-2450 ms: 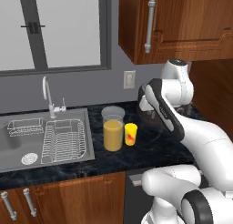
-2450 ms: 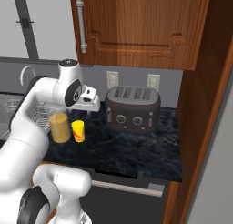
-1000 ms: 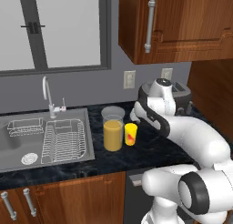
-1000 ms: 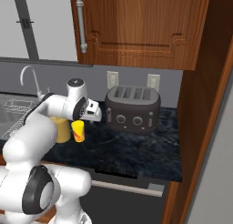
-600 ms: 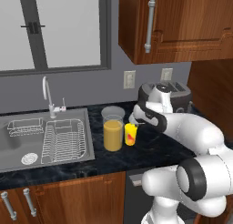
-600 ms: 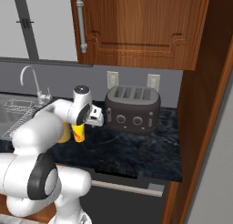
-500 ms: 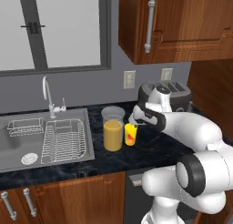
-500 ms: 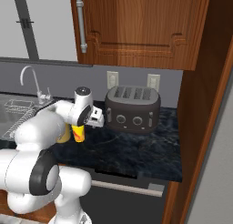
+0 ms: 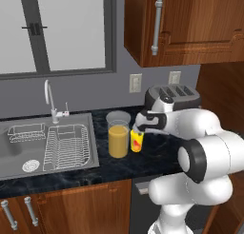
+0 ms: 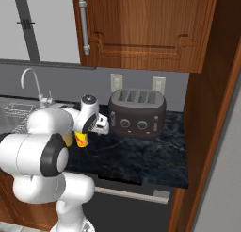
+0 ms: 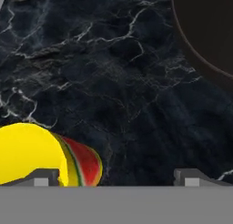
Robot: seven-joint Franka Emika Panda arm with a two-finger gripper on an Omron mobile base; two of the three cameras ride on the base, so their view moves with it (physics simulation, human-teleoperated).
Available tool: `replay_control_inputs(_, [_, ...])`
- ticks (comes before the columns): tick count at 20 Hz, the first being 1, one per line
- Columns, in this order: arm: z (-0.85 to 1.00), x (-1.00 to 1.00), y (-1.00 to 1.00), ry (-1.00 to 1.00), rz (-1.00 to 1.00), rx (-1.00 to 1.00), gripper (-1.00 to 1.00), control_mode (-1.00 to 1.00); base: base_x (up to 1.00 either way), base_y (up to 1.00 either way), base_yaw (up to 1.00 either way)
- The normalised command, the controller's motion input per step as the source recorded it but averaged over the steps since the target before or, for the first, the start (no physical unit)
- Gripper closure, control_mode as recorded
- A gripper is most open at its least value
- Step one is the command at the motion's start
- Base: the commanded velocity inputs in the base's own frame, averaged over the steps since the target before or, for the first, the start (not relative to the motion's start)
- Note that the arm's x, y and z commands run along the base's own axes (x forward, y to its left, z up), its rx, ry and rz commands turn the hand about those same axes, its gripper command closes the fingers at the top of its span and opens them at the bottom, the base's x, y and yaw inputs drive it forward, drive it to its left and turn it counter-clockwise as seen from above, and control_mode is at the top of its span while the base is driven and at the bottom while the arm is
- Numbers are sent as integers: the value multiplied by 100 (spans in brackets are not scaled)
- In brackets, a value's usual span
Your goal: Place the pitcher and cup on the dining counter for serving.
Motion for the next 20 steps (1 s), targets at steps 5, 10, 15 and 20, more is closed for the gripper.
replay_control_inputs(5, [-47,12,0,0,0,0,-100,-100,0,0,0])
replay_control_inputs(10, [-51,16,1,2,0,0,100,-100,0,0,0])
replay_control_inputs(15, [-6,0,0,0,0,0,100,-100,0,0,0])
replay_control_inputs(20, [0,0,0,0,0,0,100,-100,0,0,0])
